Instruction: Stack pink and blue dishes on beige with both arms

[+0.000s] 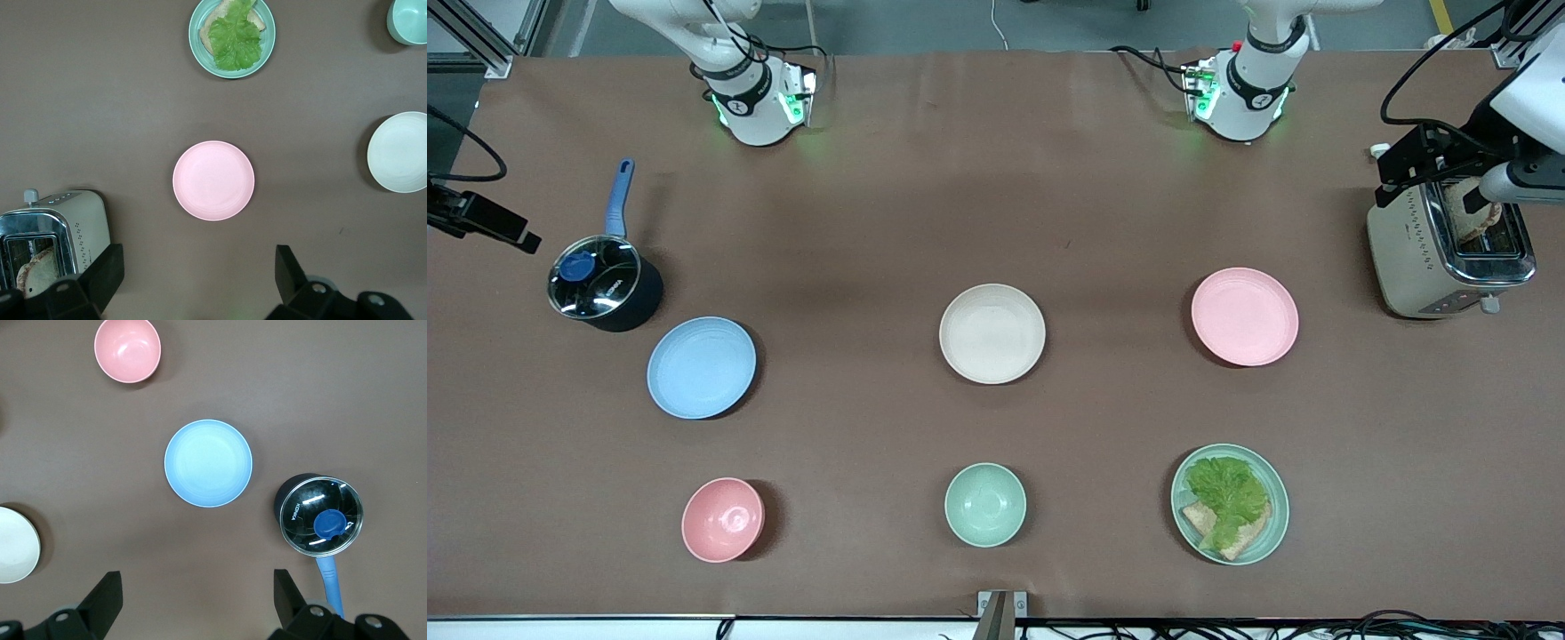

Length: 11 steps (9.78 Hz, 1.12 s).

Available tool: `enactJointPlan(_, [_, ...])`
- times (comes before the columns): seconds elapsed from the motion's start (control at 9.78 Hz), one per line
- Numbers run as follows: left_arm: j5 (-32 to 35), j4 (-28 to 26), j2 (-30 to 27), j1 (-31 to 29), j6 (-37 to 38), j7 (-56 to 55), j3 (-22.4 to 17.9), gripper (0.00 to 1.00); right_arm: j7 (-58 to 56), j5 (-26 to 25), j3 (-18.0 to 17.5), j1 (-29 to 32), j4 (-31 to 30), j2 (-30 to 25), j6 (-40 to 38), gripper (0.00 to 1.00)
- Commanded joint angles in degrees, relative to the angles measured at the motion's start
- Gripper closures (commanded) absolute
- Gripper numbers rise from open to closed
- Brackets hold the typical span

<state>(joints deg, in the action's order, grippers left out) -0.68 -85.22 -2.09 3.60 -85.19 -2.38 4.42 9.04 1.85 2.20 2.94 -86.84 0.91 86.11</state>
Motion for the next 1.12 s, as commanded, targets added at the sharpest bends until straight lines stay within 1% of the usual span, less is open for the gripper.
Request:
enactJointPlan(0.0, [-0.64,-2.59,-0.72,0.27,0.20,-1.05,-0.37,0.00,-0.60,0.88,-0.27,0.66,-0.97,-0.83,0.37,0.00])
enactJointPlan(0.2, [-0.90,-2.06,-0.02,0.18,0.37,-1.49,-0.72,0.00,-0.69,0.61,-0.18,0.66,-0.79,-0.83,0.46,0.00])
enactJointPlan(0.31, [-1.16,-2.49,0.33,0.18,0.37,-1.84,-1.94,0.00,-1.04,-0.43,-0.18,0.66,0.25,-0.57,0.46,0.00])
enactJointPlan(0.51, [-3.87,-2.85,2.17,0.18,-0.06,-1.41,-5.10,0.00,-1.04,-0.62,-0.10,0.75,2.37,2.32,0.63,0.00])
enactJointPlan(0.61, [-5.28,-5.72,3.14,0.18,-2.76,-0.88,-6.68,0.01,-1.21,0.34,1.30,1.10,2.20,2.77,2.64,0.00])
enactJointPlan(0.72, [-5.47,-10.45,3.15,0.18,-8.01,-0.79,-7.40,0.02,-5.04,0.78,3.14,1.10,-0.50,3.21,4.66,0.00])
enactJointPlan(0.82, [-5.47,-15.63,3.24,0.09,-13.46,-0.44,-7.66,0.02,-11.87,0.96,4.90,1.36,-3.49,4.35,8.77,0.00])
enactJointPlan(0.92, [-5.47,-20.73,3.41,0.01,-18.91,0.87,-8.19,0.00,-17.42,2.01,7.18,1.45,-7.26,5.93,14.81,0.00])
enactJointPlan(1.02, [-5.56,-26.35,4.72,0.18,-24.97,2.10,-8.37,0.00,-20.78,4.54,8.85,1.46,-10.08,7.94,19.14,0.00])
